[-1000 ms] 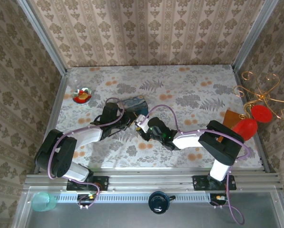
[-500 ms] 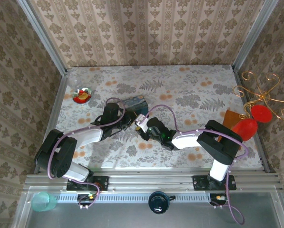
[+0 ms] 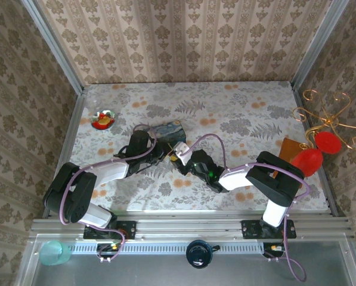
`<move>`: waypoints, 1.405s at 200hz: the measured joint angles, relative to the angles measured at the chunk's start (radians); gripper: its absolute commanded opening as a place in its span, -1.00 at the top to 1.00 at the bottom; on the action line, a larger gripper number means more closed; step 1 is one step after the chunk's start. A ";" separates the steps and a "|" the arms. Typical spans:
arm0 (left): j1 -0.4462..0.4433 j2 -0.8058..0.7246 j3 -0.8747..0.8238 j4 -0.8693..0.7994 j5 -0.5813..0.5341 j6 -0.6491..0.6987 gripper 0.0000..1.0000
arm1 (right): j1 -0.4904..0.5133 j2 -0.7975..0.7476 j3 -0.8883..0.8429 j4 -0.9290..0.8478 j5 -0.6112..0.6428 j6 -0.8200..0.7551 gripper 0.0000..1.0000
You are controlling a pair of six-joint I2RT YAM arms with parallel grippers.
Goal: Unlock a padlock with a key
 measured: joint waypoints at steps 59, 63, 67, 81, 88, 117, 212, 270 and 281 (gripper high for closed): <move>0.001 -0.002 0.000 -0.008 -0.001 0.000 0.98 | 0.000 0.023 0.000 0.024 -0.008 -0.013 0.34; 0.001 -0.002 0.000 -0.008 0.000 0.000 0.98 | 0.000 0.026 -0.002 0.029 -0.010 -0.013 0.33; 0.001 -0.002 0.000 -0.008 0.000 0.000 0.98 | 0.000 0.029 -0.003 0.037 -0.011 -0.015 0.32; 0.001 -0.004 0.000 -0.010 0.002 0.000 0.98 | 0.000 0.037 -0.011 0.057 -0.015 -0.019 0.30; 0.001 -0.004 0.000 -0.011 0.004 0.000 0.98 | 0.000 0.041 -0.016 0.067 -0.018 -0.020 0.30; 0.001 -0.006 0.000 -0.011 0.008 0.000 0.98 | 0.000 0.054 -0.019 0.072 -0.023 -0.032 0.29; 0.001 -0.018 0.000 -0.010 0.015 0.000 0.98 | 0.000 0.068 -0.007 0.072 -0.013 -0.038 0.59; -0.003 -0.018 0.000 -0.010 0.002 0.009 0.98 | 0.000 0.067 0.000 0.061 -0.014 -0.003 0.75; -0.003 -0.018 0.000 -0.010 -0.003 0.012 0.98 | 0.001 0.067 0.006 0.048 -0.014 0.021 0.78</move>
